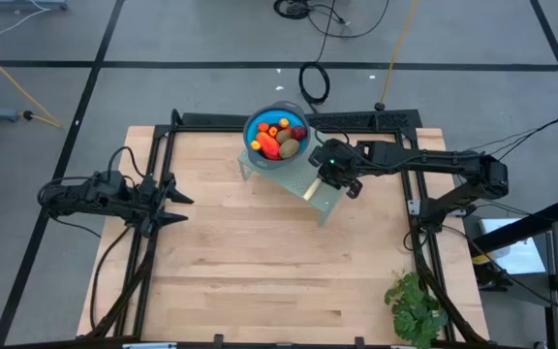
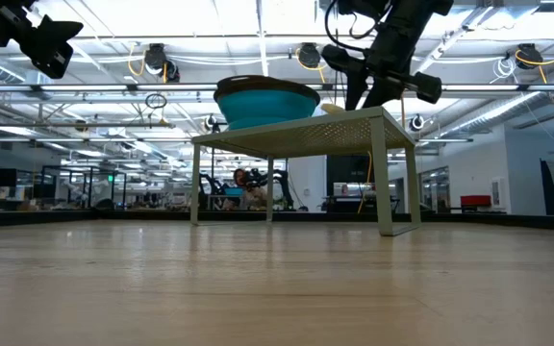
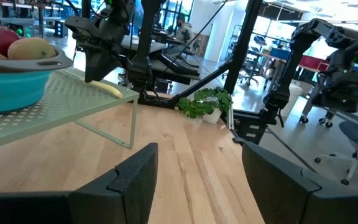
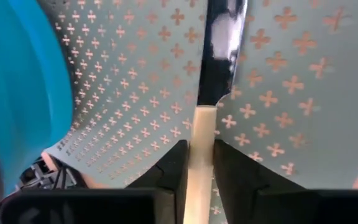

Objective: Pick & Place Fruit
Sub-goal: Put the yellow table knife on the shelf, then return to Home Position

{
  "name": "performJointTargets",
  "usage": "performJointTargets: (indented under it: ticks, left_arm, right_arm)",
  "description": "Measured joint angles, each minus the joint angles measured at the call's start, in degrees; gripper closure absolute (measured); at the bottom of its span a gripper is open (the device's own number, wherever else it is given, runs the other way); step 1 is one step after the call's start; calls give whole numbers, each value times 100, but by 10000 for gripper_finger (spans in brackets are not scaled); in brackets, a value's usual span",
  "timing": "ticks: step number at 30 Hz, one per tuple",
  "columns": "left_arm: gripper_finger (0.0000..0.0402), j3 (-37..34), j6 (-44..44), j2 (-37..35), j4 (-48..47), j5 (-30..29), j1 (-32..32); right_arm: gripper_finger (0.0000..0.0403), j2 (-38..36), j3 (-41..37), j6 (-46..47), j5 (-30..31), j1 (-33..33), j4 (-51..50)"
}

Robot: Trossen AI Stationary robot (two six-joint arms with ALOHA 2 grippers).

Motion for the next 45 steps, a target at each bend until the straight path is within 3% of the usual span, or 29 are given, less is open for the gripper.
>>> performJointTargets:
  ticks: [7, 15, 34, 45]
  left_arm:
    - [167, 0, 0, 0, 0, -5, 1]
    - [167, 0, 5, 0, 0, -7, -2]
    - [167, 0, -79, 0, 96, -3, -1]
    - [167, 0, -300, 0, 94, 2, 1]
  right_arm:
    - [303, -4, 6, -147, 2, 0, -11]
    - [300, -10, 6, -119, 0, 0, -2]
    - [358, -940, 13, -257, 376, 334, 63]
    - [400, -1565, 12, -1328, 1542, 1199, 67]
